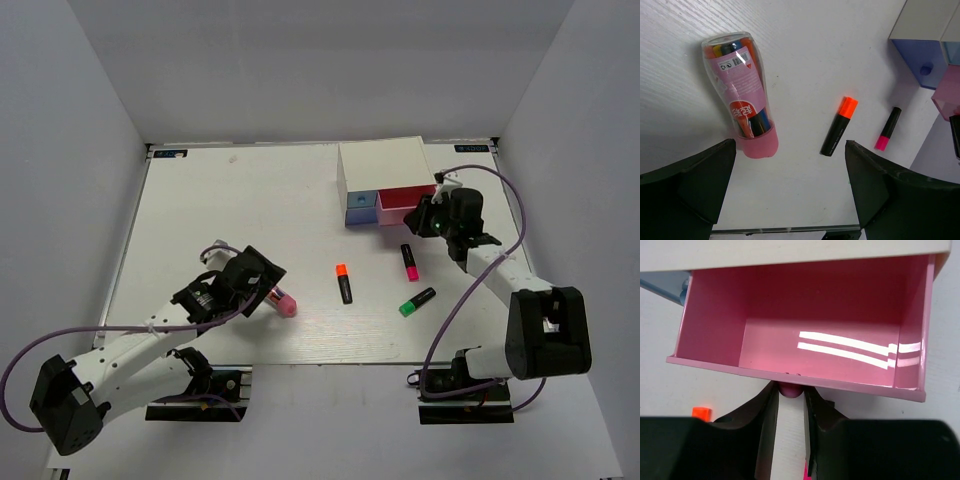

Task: Sort the stationery into containers
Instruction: Open the drawer, then grab a piece of stationery with the left arm

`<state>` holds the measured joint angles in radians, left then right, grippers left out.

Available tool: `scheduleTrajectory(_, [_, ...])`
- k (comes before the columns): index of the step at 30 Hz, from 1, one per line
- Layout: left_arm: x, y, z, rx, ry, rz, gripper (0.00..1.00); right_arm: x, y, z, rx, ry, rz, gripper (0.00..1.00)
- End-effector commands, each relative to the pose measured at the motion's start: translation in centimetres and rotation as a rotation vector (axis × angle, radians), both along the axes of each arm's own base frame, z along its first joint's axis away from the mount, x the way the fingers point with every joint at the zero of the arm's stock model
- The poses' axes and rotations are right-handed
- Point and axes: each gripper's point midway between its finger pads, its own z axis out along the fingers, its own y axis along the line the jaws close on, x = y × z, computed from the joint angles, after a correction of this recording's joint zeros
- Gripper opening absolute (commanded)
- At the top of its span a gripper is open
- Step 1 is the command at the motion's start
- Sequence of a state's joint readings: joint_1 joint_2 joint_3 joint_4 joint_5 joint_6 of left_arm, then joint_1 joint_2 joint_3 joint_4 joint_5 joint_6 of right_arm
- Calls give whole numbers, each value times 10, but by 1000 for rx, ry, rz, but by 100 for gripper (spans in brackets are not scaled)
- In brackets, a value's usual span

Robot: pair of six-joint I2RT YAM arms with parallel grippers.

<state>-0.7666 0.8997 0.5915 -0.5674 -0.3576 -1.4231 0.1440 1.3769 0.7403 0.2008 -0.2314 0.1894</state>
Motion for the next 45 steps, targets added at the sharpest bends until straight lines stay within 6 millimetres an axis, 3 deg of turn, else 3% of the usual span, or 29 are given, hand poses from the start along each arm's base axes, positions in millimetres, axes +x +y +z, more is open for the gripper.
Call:
scheduleTrajectory(1, [-1, 3, -11, 20, 26, 11, 100, -18, 10, -5, 46, 51, 37, 8])
scheduleTrajectory(5, [2, 5, -20, 54, 40, 24, 100, -25, 8, -9, 60, 80, 18, 8])
scheduleTrajectory(9, [4, 5, -25, 82, 50, 23, 100, -25, 10, -9, 59, 81, 24, 15])
scheduleTrajectory(12, [6, 6, -30, 115, 53, 13, 100, -25, 11, -10, 62, 92, 32, 38])
scheduleTrajectory(13, [7, 8, -34, 131, 59, 18, 100, -26, 11, -11, 65, 99, 37, 51])
scheduleTrajectory(16, [7, 11, -41, 164, 72, 18, 98, -32, 13, -12, 64, 101, 56, 64])
scheduleTrajectory(21, [13, 5, -46, 195, 83, -1, 89, -50, 13, -23, 57, 133, 84, 66])
scheduleTrajectory(27, [16, -10, -56, 245, 158, -73, 89, -69, 11, -28, 52, 120, 104, 66])
scheduleTrajectory(30, [14, -13, -64, 258, 191, -93, 78, -76, 10, -29, 50, 107, 107, 66])
scheduleTrajectory(31, [14, -13, -64, 258, 191, -93, 66, -76, 11, -28, 49, 97, 111, 66])
scheduleTrajectory(34, [17, -15, -65, 276, 193, -112, 49, -77, 11, -24, 49, 75, 116, 67])
scheduleTrajectory(37, [15, -17, -66, 284, 204, -129, 41, -77, 11, -21, 47, 60, 121, 67])
scheduleTrajectory(41, [17, -20, -62, 292, 189, -166, 22, -79, 11, -20, 43, 39, 129, 67])
scheduleTrajectory(45, [26, -31, -44, 299, 128, -228, 9, -84, 10, -19, 41, 21, 134, 68])
